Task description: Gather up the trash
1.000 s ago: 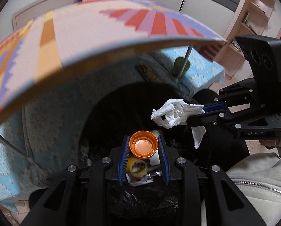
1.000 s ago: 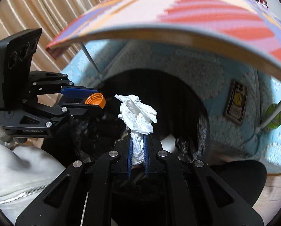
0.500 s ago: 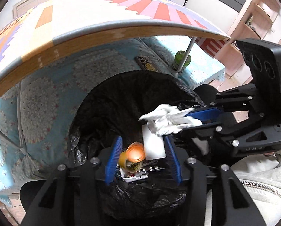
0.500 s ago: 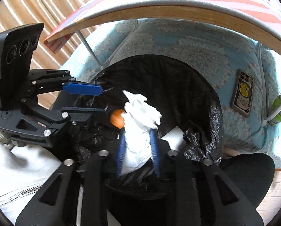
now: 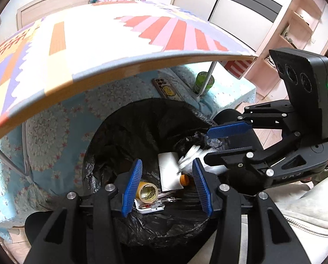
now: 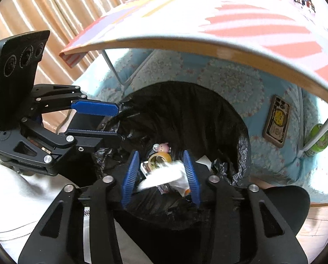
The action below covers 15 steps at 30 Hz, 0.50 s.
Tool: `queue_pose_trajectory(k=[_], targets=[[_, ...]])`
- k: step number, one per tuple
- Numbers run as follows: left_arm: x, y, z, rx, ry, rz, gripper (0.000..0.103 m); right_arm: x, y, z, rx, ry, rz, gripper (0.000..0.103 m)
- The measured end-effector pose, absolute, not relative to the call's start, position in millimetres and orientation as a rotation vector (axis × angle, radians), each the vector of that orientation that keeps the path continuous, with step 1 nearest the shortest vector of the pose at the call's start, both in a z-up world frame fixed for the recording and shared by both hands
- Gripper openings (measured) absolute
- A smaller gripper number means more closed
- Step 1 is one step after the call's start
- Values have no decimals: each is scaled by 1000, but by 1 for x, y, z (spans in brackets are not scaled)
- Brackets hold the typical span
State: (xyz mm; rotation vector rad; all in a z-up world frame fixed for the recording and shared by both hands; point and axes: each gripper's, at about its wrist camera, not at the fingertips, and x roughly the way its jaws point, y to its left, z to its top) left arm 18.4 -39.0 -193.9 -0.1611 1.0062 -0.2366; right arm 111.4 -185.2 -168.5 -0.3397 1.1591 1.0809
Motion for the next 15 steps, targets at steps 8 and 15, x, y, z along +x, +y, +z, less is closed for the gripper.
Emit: queue_pose_trajectory(k=[8, 15], targets=[[13, -37, -180, -164, 976, -225, 46, 109, -186, -152, -345, 1125, 1093, 43], [5, -36, -165, -167, 955, -221, 48, 106, -193, -134, -349, 1116, 1071, 55]])
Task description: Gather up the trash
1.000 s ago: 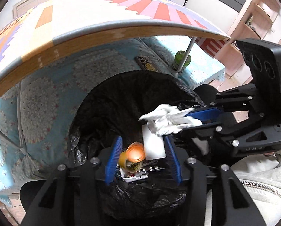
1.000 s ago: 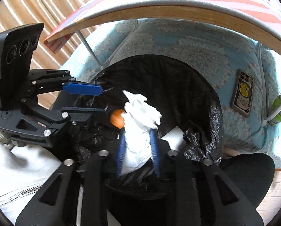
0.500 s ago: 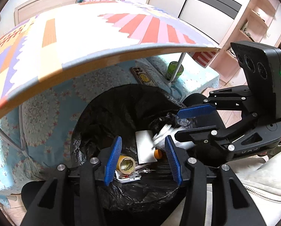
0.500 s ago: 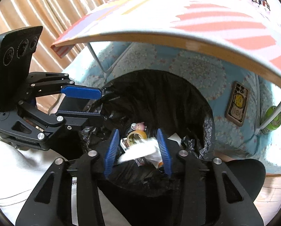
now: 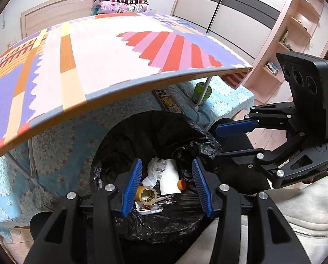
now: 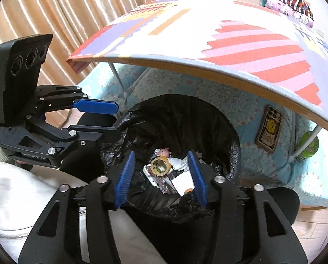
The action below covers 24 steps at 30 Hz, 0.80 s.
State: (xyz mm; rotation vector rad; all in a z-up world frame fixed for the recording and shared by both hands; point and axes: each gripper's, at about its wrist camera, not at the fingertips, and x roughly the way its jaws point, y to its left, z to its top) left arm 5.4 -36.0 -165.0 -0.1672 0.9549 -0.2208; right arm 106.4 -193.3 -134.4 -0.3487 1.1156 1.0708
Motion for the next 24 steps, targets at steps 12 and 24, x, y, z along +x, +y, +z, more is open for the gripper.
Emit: queue_pose_trajectory(k=[12, 24], targets=[[-11, -42, -137, -161, 915, -217, 76, 96, -209, -104, -365, 1114, 1049, 67], [-21, -48, -121, -137, 900, -217, 81, 89, -215, -96, -358, 1131, 1048, 76]])
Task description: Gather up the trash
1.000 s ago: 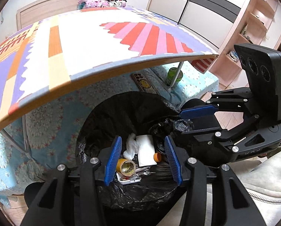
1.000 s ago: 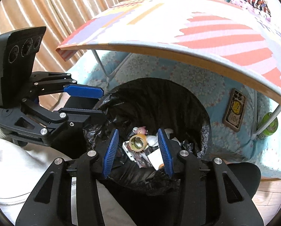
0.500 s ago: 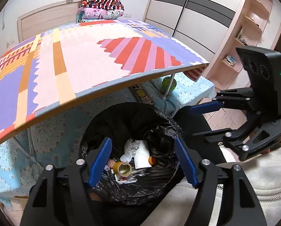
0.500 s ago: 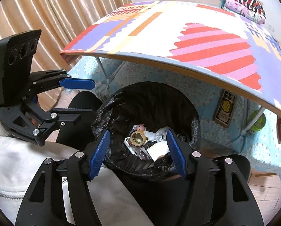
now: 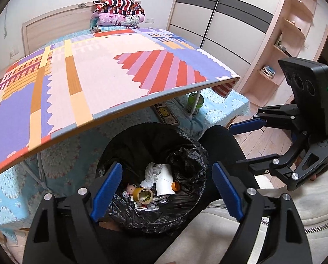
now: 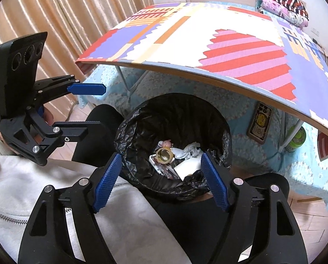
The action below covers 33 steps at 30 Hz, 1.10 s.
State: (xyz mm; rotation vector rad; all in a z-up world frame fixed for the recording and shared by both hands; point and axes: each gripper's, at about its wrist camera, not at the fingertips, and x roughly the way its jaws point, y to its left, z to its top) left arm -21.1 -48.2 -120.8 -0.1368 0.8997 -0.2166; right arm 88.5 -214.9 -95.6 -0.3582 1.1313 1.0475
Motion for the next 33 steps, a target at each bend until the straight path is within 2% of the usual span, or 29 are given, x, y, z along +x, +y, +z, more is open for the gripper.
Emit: queue_pose_trajectory(k=[33], targets=[[-23, -49, -120, -134, 895, -221, 81, 84, -213, -93, -364, 1126, 1064, 77]])
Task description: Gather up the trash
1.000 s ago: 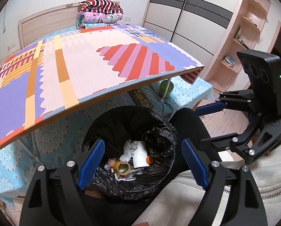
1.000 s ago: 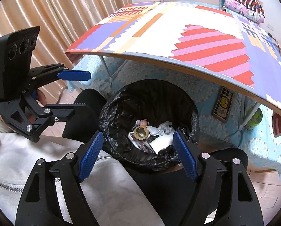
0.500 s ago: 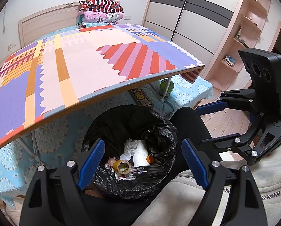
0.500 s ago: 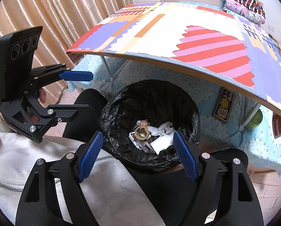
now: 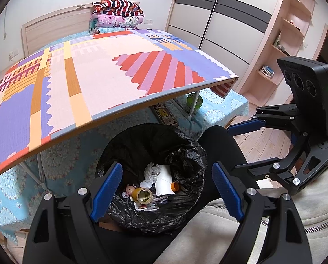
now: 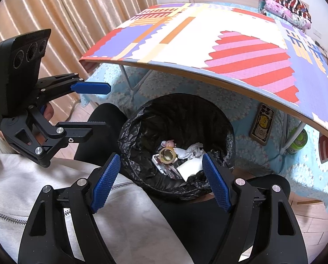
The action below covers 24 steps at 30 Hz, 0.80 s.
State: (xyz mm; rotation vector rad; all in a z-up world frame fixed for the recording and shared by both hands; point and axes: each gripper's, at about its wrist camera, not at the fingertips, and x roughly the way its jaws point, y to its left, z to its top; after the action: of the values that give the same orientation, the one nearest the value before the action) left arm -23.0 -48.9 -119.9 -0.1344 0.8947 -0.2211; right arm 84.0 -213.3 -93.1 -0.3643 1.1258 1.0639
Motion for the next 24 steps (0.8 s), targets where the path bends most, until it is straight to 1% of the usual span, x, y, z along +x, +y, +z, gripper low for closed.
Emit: queue_pose_trajectory(k=[24], targets=[[-23, -51, -117, -130, 890, -222, 81, 84, -212, -91, -365, 1122, 1071, 77]])
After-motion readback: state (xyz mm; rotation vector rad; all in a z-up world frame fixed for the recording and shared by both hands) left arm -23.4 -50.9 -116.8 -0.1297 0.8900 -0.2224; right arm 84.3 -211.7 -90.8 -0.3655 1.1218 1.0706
